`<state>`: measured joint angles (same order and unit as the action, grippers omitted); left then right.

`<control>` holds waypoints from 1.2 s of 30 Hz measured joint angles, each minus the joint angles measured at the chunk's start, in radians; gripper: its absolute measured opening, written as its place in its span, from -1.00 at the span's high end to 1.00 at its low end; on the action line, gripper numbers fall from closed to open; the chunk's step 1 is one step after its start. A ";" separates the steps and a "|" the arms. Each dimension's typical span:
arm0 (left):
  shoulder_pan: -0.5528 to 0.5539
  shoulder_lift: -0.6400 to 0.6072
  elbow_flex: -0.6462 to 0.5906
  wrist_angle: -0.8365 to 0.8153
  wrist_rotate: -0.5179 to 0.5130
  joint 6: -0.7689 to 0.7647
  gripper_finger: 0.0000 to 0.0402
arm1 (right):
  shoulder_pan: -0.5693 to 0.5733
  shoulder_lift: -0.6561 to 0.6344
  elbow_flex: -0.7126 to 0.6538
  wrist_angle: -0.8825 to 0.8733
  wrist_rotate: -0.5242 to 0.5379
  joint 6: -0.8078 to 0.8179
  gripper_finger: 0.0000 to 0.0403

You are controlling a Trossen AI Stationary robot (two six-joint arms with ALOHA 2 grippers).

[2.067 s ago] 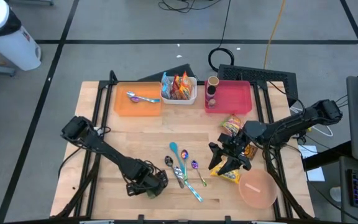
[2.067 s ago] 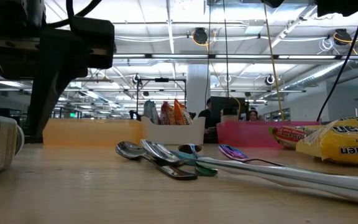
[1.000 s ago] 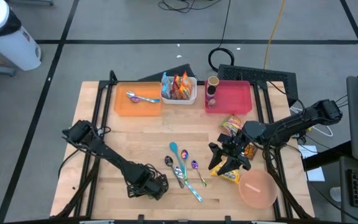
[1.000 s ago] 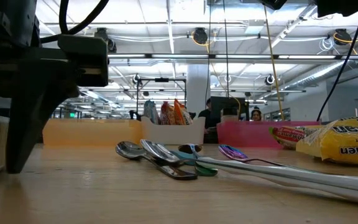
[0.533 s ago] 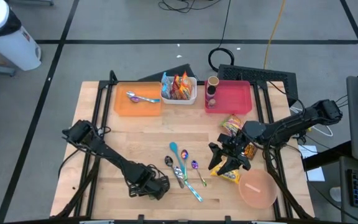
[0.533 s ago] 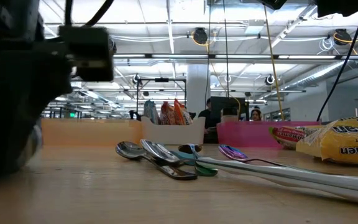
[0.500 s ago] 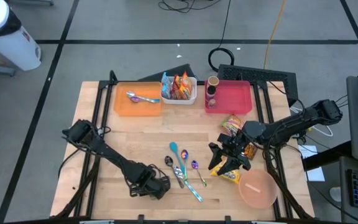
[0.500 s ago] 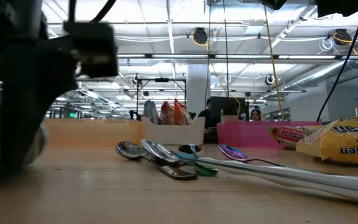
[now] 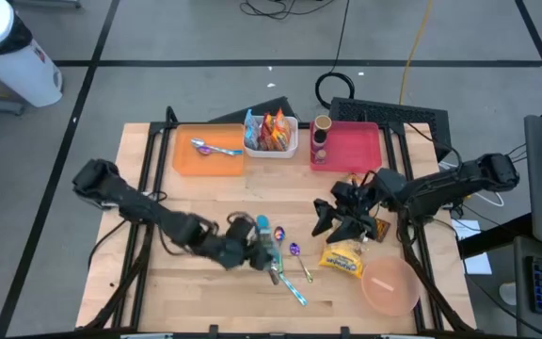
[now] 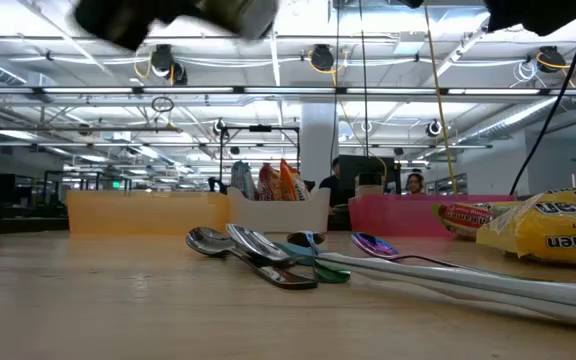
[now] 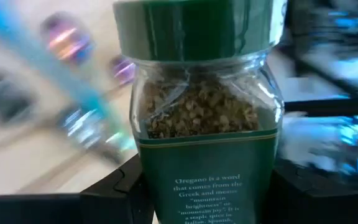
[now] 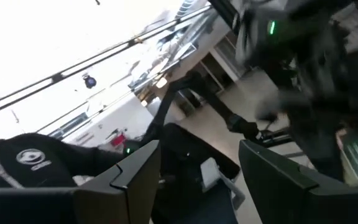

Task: Pick & Place Food Item
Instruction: Put the green spice bottle into the red bin

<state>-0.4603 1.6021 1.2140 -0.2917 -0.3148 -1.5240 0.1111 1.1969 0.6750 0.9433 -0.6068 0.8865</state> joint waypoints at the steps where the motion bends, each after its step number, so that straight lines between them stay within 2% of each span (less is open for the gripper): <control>1: 0.017 -0.019 0.000 0.039 0.007 0.057 -0.03 | -0.011 0.000 0.000 0.009 -0.017 0.006 -0.04; 7: 0.132 -0.072 0.001 0.182 0.158 0.288 -0.03 | -0.060 -0.004 0.000 0.038 -0.053 0.026 -0.04; 15: 0.251 -0.073 0.001 0.198 0.409 0.483 -0.03 | -0.169 -0.005 0.040 0.030 -0.053 0.083 -0.04; 23: 0.384 -0.073 0.001 0.213 0.687 0.677 -0.03 | -0.256 0.043 0.242 -0.371 -0.077 -0.037 -0.16; 30: 0.475 -0.089 0.001 0.208 0.870 0.829 -0.03 | -0.305 0.120 0.301 -0.387 -0.075 0.006 -0.34; 36: 0.508 -0.100 0.001 0.157 0.939 0.911 -0.03 | -0.298 0.168 0.313 -0.388 -0.032 0.002 -0.43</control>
<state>0.0481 1.5017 1.2152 -0.1348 0.6241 -0.6133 -0.1873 1.3645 0.9878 0.5554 -0.6388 0.8887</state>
